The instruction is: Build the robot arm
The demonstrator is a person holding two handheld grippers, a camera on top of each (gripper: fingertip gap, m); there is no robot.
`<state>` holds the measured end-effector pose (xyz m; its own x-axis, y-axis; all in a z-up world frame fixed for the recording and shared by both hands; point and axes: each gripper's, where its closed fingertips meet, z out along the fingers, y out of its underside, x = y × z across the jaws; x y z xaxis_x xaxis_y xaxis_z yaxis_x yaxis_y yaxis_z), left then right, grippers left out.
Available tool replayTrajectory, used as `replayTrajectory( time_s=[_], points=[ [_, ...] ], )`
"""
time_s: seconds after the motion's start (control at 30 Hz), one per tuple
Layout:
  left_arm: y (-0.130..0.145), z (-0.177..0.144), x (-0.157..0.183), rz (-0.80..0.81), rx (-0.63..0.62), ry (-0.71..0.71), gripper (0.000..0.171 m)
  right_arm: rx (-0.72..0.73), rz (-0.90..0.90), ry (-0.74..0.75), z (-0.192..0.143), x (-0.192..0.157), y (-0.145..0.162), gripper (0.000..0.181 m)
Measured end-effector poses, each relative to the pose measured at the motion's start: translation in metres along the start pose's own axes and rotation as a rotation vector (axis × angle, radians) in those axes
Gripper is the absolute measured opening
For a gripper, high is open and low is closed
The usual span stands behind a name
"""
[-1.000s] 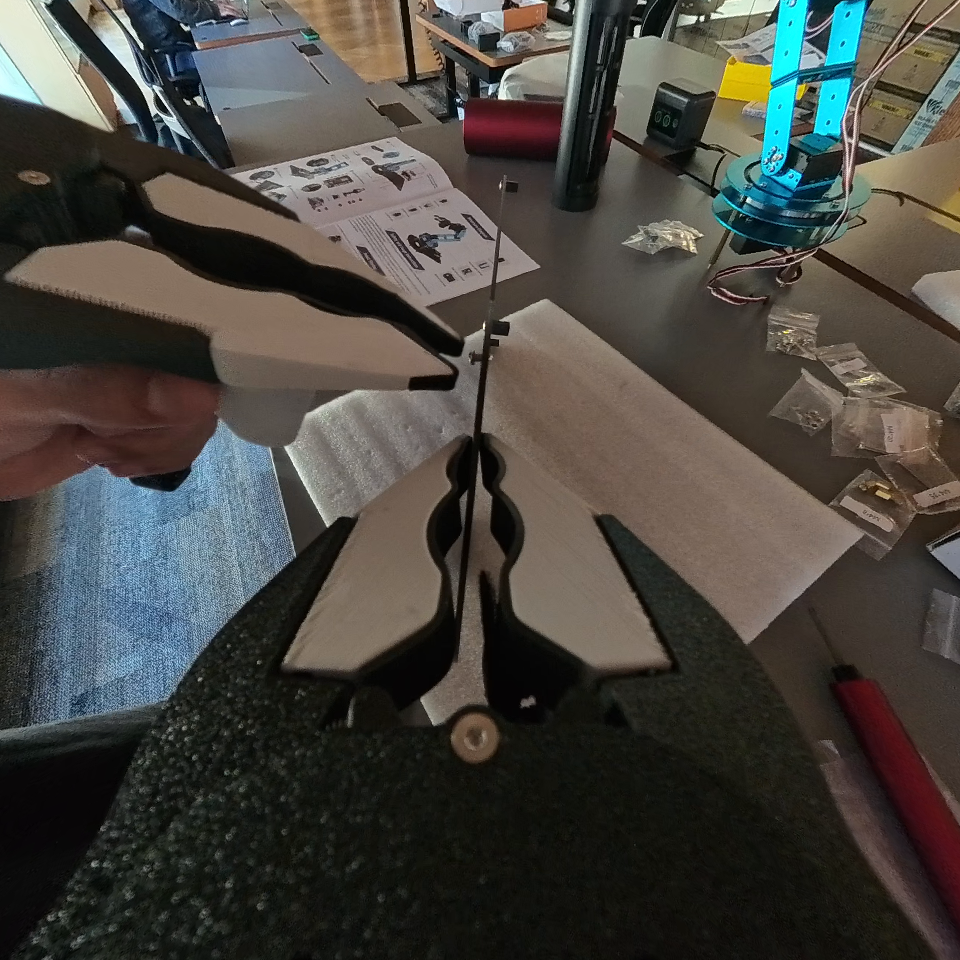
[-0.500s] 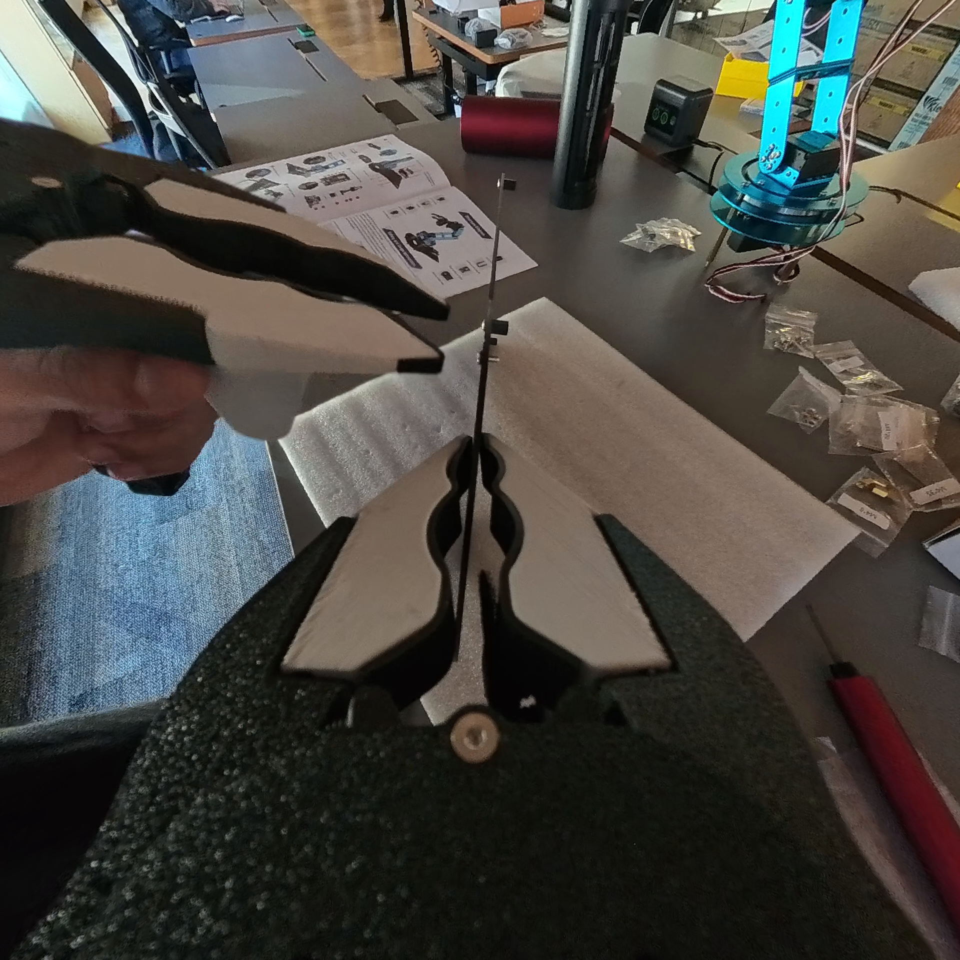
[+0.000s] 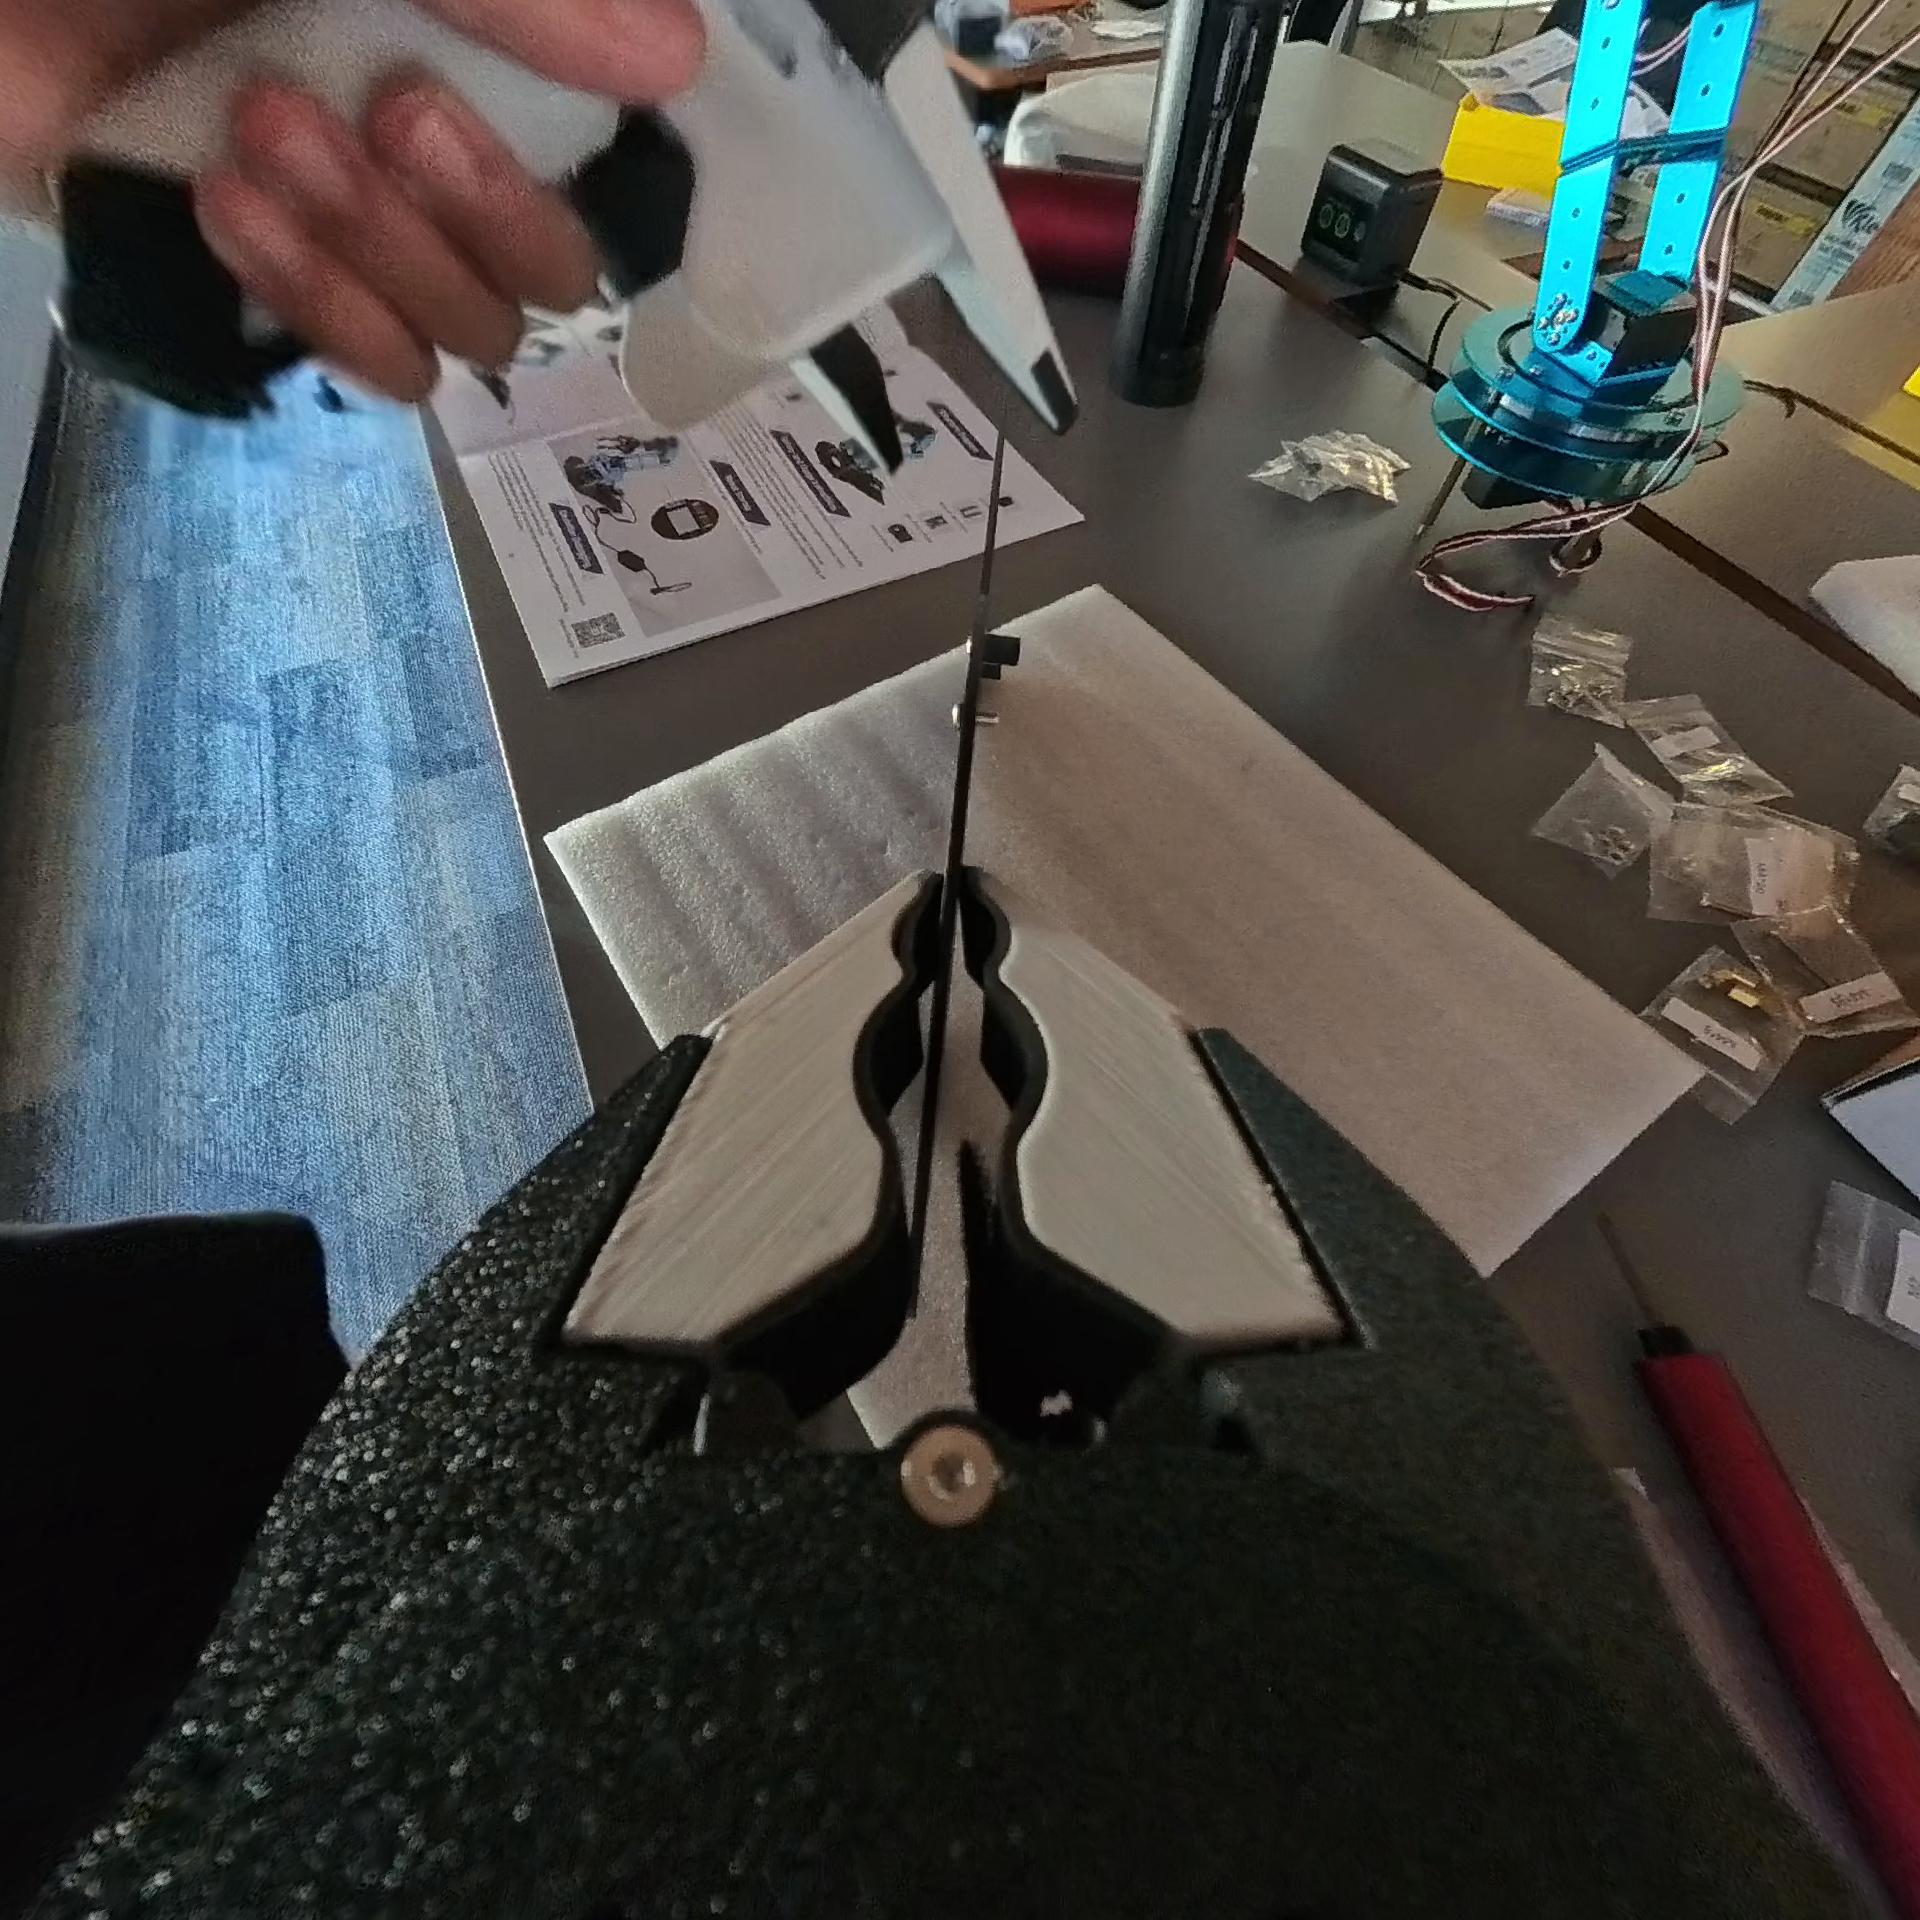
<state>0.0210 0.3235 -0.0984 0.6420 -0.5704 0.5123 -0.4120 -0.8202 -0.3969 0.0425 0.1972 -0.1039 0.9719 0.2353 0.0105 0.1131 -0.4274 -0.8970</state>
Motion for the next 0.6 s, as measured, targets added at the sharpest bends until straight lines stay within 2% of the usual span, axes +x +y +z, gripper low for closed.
replayTrajectory(
  time_s=[0.07, 0.17, 0.23, 0.27, 0.3, 0.47, 0.6],
  points=[
    [-0.001, -0.001, 0.000, -0.036, -0.061, -0.042, 0.079, 0.008, 0.016, -0.012, 0.000, 0.000, 0.000, 0.002],
    [0.009, 0.016, -0.006, -0.110, -0.189, -0.132, 0.073, 0.013, 0.012, -0.030, 0.000, -0.001, 0.000, 0.003],
    [0.014, 0.026, -0.003, -0.156, -0.238, -0.152, 0.059, 0.011, 0.006, -0.035, 0.000, -0.002, 0.000, 0.003],
    [0.016, 0.029, -0.002, -0.162, -0.255, -0.161, 0.046, 0.010, 0.005, -0.036, 0.000, -0.002, 0.000, 0.003],
    [0.016, 0.031, -0.001, -0.165, -0.268, -0.173, 0.025, 0.011, 0.006, -0.034, 0.000, -0.002, 0.000, 0.003],
    [0.018, 0.025, -0.007, -0.098, -0.285, -0.190, 0.018, 0.051, 0.006, -0.056, 0.000, -0.007, -0.002, 0.003],
    [0.020, 0.019, -0.009, -0.062, -0.331, -0.262, 0.016, 0.079, -0.008, -0.037, 0.000, -0.001, -0.004, 0.001]
  ],
)
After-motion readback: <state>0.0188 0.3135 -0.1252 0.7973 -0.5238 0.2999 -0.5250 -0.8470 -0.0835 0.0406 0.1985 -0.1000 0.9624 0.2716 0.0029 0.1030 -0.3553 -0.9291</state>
